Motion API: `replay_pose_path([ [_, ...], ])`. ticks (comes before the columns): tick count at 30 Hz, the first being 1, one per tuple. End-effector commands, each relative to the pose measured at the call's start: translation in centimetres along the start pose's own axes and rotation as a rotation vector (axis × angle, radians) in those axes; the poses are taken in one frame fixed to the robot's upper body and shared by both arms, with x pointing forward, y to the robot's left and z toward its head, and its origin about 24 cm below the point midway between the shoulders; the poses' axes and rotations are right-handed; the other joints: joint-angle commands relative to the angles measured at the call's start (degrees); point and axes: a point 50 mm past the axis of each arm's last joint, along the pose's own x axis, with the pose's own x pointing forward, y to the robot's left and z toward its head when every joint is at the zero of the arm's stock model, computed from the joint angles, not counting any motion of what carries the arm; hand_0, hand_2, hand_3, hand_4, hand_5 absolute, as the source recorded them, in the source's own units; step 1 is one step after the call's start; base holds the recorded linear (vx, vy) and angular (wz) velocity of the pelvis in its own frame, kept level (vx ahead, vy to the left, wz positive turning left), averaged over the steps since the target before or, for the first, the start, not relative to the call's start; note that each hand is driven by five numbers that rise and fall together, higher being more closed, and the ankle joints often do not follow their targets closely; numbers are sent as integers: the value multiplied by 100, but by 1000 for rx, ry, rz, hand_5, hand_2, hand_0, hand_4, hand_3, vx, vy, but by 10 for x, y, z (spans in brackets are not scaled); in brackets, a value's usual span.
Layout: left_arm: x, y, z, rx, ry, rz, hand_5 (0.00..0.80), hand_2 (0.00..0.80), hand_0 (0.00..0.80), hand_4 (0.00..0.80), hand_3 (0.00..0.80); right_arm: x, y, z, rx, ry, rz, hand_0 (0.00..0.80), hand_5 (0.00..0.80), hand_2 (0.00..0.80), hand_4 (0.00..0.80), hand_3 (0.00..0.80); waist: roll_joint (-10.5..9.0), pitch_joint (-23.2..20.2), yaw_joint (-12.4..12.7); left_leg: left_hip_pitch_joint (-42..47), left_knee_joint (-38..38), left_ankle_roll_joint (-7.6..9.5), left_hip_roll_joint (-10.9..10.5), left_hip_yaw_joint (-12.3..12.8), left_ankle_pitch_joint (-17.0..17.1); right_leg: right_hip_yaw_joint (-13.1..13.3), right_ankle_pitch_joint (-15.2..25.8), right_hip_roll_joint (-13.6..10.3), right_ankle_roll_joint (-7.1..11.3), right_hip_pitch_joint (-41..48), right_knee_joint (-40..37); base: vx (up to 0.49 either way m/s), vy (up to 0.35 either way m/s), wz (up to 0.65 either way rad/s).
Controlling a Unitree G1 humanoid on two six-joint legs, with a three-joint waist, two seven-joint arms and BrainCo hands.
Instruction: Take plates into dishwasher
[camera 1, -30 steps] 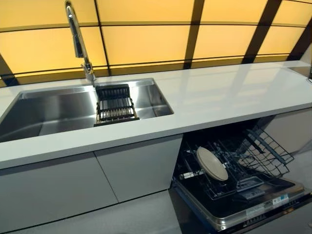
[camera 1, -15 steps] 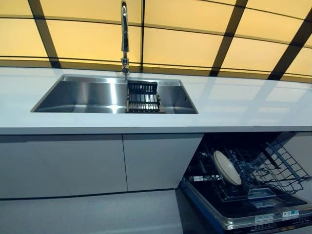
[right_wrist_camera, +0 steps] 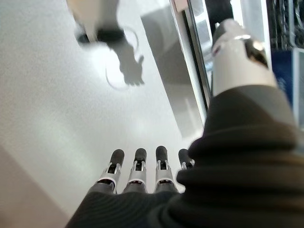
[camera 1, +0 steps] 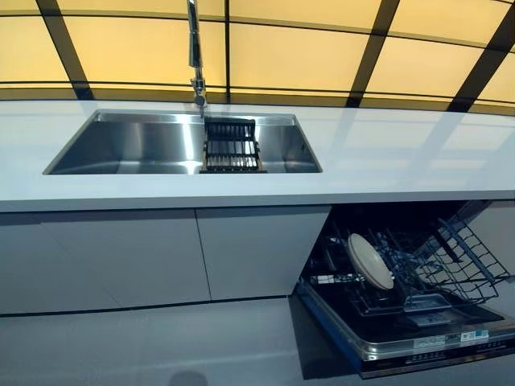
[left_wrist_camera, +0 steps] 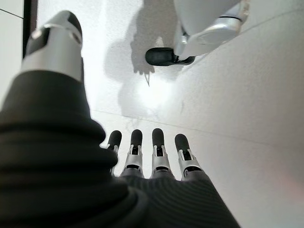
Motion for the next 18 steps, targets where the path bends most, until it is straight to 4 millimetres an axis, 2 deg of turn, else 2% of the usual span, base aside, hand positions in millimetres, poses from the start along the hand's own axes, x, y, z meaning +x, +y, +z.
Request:
replay_pose_path([
  [1, -1, 2, 9, -126, -27, -1, 0, 0, 0, 0, 0, -1, -5, 1, 2, 3, -23, 0, 0, 0, 0, 0, -105, -98, 111, -33, 406, 433, 400, -3, -197, -194, 593, -47, 86, -349, 107, -268, -321, 12],
  [2, -1, -1, 13, -174, -42, -3, 0, 0, 0, 0, 0, 1, 0, -6, 11, 28, -2, 0, 0, 0, 0, 0, -90, -127, 150, -86, 226, 290, 590, 56, 69, -399, 318, 131, 117, -185, -38, -223, -271, -6],
  [5, -1, -10, 15, -205, -50, -26, 0, 0, 0, 0, 0, 4, 6, -14, 14, 41, 4, 0, 0, 0, 0, 0, -29, -131, 146, -41, -167, 186, 714, 128, 377, -475, 71, 352, 105, -82, -108, -165, -167, -3],
  [6, -1, -18, 16, -193, -55, -49, 0, 0, 0, 0, 0, 5, 8, -16, 37, 32, -1, 0, 0, 0, 0, 0, 18, -130, 182, -51, -413, 156, 705, 153, 542, -576, -26, 462, 48, 37, -214, -133, -130, 4],
  [9, -1, -28, 16, -183, -58, -68, 0, 0, 0, 0, 0, 6, 12, -13, 67, 19, 8, 0, 0, 0, 0, 0, 86, -105, 211, -106, -569, 100, 668, 108, 682, -632, -111, 552, -8, 121, -274, -146, -73, 4],
  [10, -1, -35, 14, -198, -54, -92, 0, 0, 0, 0, 0, 8, 18, -10, 96, -8, 23, 0, 0, 0, 0, 0, 178, -61, 219, -175, -696, 23, 641, 82, 815, -668, -184, 600, -49, 147, -271, -154, -1, 3],
  [11, -1, -35, 14, -198, -54, -94, 0, 0, 0, 0, 0, 8, 19, -10, 100, -9, 24, 0, 0, 0, 0, 0, 185, -58, 216, -181, -701, 19, 639, 78, 821, -671, -192, 603, -53, 149, -268, -154, 2, 2],
  [13, -1, -40, 5, -183, -45, -107, 0, 0, 0, 0, 0, 11, 33, -15, 175, -21, 80, 0, 0, 0, 0, 0, 265, -72, 220, -229, -795, 0, 581, 39, 903, -676, -266, 669, -112, 263, -328, -45, -27, 3],
  [18, 0, -45, -2, -159, -35, -117, 0, 0, 0, 0, 0, 15, 55, -17, 250, -39, 149, 0, 0, 0, 0, 0, 379, -154, 312, -370, -802, -41, 507, -5, 1028, -775, -330, 730, -160, 518, -499, -20, -42, 6],
])
